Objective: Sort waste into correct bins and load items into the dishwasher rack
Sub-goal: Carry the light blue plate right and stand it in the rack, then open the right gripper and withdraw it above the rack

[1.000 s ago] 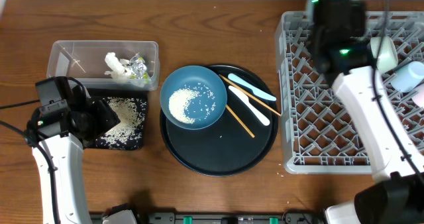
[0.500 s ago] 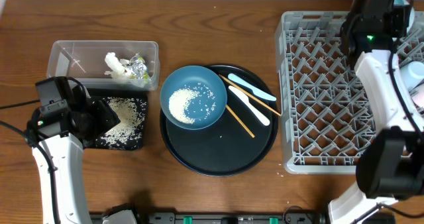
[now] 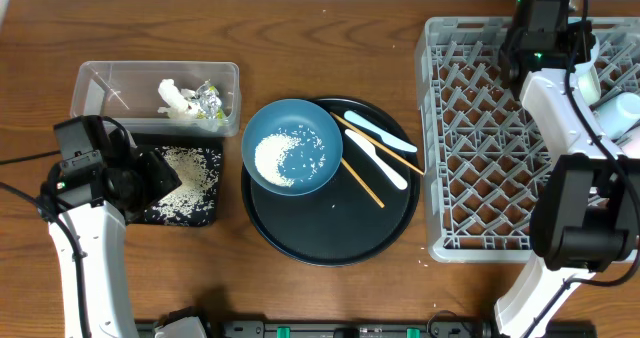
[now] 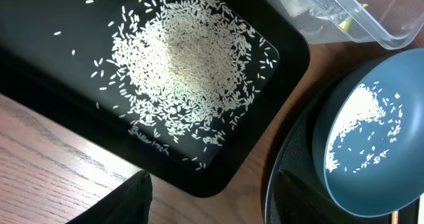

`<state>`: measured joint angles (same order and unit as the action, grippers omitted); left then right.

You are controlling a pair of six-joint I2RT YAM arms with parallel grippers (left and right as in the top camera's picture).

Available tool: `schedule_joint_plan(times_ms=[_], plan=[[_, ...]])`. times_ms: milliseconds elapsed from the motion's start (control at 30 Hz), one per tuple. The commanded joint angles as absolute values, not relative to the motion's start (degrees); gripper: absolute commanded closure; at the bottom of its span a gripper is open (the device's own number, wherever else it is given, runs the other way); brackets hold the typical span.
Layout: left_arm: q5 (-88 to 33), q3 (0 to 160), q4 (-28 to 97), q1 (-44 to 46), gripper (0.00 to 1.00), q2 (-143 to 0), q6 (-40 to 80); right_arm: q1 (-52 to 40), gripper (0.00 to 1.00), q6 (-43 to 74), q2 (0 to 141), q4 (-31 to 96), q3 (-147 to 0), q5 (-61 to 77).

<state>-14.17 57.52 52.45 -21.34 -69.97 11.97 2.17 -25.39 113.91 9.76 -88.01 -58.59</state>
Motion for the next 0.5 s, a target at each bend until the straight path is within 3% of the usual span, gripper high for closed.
schedule_joint_plan(times_ms=[0,467], plan=[[-13.6,57.6,52.5,-21.6,0.39,-70.0,11.7,1.3,0.99,-25.8,114.7,9.7,-88.3,-59.5],[-13.7,57.6,52.7,-21.6,0.39,-70.0,11.7,-2.4,0.99,-25.8,115.5,11.8,-88.3,-54.5]])
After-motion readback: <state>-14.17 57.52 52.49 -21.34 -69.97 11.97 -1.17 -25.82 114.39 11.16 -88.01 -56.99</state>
